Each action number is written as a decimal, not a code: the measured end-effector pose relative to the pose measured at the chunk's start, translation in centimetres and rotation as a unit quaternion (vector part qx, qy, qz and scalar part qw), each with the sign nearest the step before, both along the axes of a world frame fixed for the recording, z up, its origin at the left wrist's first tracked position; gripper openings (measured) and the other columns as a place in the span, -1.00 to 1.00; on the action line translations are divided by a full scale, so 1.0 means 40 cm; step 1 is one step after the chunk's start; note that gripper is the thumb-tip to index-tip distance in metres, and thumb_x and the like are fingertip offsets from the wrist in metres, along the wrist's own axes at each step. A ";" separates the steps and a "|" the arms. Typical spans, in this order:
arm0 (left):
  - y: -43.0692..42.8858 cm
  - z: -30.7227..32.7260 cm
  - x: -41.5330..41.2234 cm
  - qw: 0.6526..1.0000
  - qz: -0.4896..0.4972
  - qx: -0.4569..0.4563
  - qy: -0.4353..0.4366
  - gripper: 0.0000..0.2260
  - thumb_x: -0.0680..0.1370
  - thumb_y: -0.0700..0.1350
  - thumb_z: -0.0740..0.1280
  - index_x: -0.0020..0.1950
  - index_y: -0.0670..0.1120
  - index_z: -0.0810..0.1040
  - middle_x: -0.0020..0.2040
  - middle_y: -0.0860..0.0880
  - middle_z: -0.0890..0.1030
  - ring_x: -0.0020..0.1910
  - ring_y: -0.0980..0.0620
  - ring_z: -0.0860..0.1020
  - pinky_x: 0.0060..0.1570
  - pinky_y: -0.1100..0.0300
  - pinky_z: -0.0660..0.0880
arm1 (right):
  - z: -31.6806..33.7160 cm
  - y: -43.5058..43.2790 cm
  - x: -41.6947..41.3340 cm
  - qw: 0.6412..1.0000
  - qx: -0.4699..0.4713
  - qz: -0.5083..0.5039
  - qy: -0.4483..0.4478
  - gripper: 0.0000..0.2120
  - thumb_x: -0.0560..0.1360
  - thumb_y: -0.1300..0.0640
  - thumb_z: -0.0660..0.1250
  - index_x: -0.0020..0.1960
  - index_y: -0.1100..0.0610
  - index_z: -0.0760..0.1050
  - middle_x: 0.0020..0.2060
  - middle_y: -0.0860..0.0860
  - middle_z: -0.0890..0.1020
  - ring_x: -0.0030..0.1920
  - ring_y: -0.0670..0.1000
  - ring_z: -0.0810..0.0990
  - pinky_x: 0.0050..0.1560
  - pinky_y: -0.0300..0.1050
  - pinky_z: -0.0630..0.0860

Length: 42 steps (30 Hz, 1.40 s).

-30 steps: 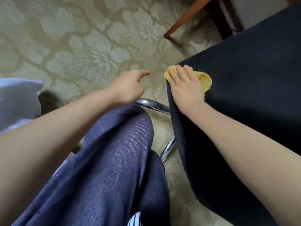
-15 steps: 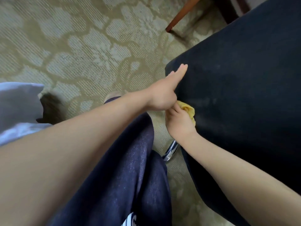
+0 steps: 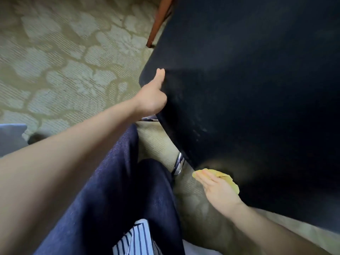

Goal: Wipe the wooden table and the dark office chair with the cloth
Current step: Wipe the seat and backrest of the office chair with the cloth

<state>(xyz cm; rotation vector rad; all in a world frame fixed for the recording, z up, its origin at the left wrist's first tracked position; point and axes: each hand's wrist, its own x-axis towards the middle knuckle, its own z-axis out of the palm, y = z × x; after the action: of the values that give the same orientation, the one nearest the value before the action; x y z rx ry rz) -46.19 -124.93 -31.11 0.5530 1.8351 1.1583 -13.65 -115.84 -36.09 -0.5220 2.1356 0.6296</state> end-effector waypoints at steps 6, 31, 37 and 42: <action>-0.023 0.082 0.074 0.999 0.003 0.040 0.037 -0.29 0.51 -0.43 0.08 0.56 0.00 -0.06 0.55 0.12 -0.03 0.13 0.29 0.18 -0.44 0.67 0.23 | 0.172 0.049 0.121 0.996 0.043 -0.064 0.053 -0.55 0.56 0.27 0.15 0.43 0.32 0.29 0.53 0.17 0.08 0.53 0.13 0.00 0.51 0.05 0.04; -0.145 0.190 0.115 0.989 -0.009 0.087 0.122 -0.21 0.47 -0.47 0.06 0.55 0.07 -0.16 0.54 0.12 0.03 0.31 0.36 0.02 0.27 0.39 0.10 | 0.354 -0.055 -0.449 0.812 0.206 -0.044 0.544 -0.52 0.59 0.06 0.05 0.49 0.13 0.23 0.49 -0.04 0.26 0.49 -0.01 0.19 0.46 -0.04 0.16; -0.114 0.171 0.096 0.990 0.000 0.090 0.105 -0.20 0.45 -0.48 0.09 0.56 0.05 -0.12 0.48 0.20 0.07 0.30 0.39 0.03 -0.03 0.76 0.05 | 0.188 -0.059 -0.405 0.891 0.200 -0.029 0.406 -0.48 0.61 0.05 0.06 0.54 0.15 0.13 0.54 0.02 0.09 0.53 0.05 -0.01 0.48 -0.04 -0.04; -0.089 0.172 0.128 0.988 -0.030 0.098 0.117 -0.18 0.42 -0.49 0.06 0.57 0.01 -0.14 0.54 0.15 -0.04 0.36 0.36 -0.05 -0.02 0.79 -0.03 | 0.118 -0.042 -0.279 0.959 0.217 0.049 0.175 -0.53 0.57 0.16 0.17 0.47 0.19 0.26 0.53 0.10 0.14 0.53 0.14 -0.08 0.47 0.06 -0.22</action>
<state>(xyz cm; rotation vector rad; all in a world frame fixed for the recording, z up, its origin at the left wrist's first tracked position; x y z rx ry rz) -41.09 -128.50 -24.21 0.8846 1.8947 1.2856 -24.81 -117.52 -31.39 -0.2871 2.2054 1.2914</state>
